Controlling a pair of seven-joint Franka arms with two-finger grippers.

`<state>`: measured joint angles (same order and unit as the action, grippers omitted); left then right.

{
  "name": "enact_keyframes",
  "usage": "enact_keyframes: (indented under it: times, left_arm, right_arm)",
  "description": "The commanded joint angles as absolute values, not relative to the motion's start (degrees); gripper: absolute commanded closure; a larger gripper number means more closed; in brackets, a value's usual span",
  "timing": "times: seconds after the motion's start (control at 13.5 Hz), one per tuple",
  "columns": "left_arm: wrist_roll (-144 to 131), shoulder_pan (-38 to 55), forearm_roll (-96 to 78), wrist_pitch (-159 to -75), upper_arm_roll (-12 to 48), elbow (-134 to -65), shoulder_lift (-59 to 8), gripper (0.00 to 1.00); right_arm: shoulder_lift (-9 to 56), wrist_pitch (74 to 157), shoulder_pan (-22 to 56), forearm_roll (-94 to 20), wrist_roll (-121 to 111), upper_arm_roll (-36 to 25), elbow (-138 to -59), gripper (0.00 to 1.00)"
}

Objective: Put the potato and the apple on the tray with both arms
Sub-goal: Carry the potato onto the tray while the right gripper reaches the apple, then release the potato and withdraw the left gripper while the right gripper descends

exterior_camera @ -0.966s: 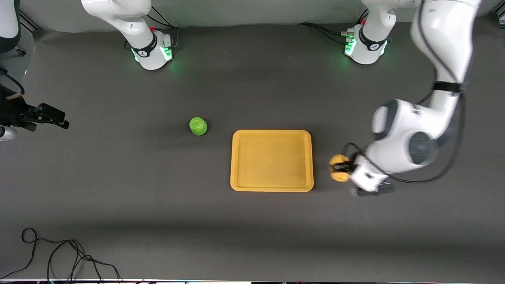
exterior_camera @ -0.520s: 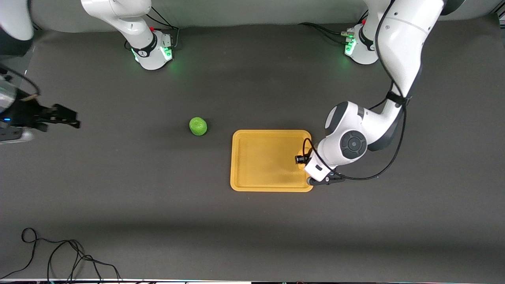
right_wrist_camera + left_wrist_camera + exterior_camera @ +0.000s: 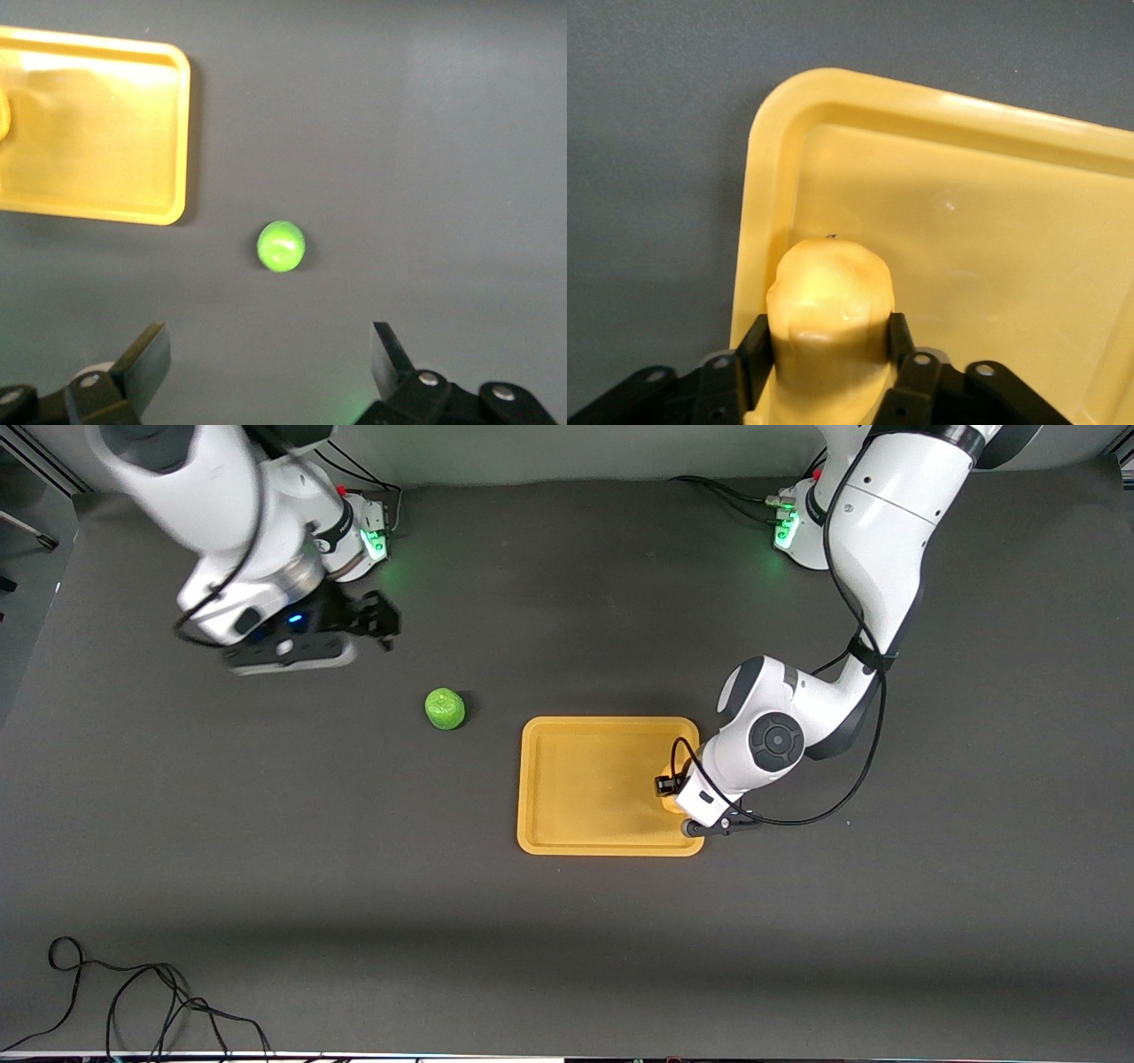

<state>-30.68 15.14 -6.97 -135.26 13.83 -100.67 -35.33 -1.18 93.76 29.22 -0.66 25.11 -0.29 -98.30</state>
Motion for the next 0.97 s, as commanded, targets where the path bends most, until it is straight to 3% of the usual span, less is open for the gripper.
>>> enact_keyframes:
  times: [0.0,0.15,0.3,0.52,0.74,0.89]
  left_arm:
    - [-32.3,16.0,-3.4,-135.5,13.1,-100.9,-34.8,0.06]
    - [-32.3,14.9,-3.1,-133.7,13.0,-100.9,-33.1,0.06]
    - [-31.2,13.0,-3.0,-126.3,12.6,-99.8,-28.1,0.07]
    - [-24.3,6.8,-2.6,-117.2,12.4,-99.5,-19.9,0.01]
    - [-18.0,3.4,2.1,-114.9,10.0,-99.5,-12.2,0.00]
    - [-5.0,-1.6,3.6,-107.0,9.7,-99.6,-7.1,0.00]
  right_arm:
    - [-13.0,102.5,31.9,-0.5,26.8,-1.2,-115.6,0.00]
    - [-15.6,108.1,35.5,-0.4,29.3,-1.2,-123.3,0.00]
    - [-14.3,114.7,35.5,-0.2,29.8,-1.5,-128.0,0.00]
    - [-10.4,126.2,35.2,0.2,29.8,-1.7,-135.4,0.00]
    - [-4.3,138.0,34.0,0.3,29.8,-1.9,-140.4,0.00]
    - [0.2,146.2,33.9,0.3,29.8,-2.2,-143.3,0.00]
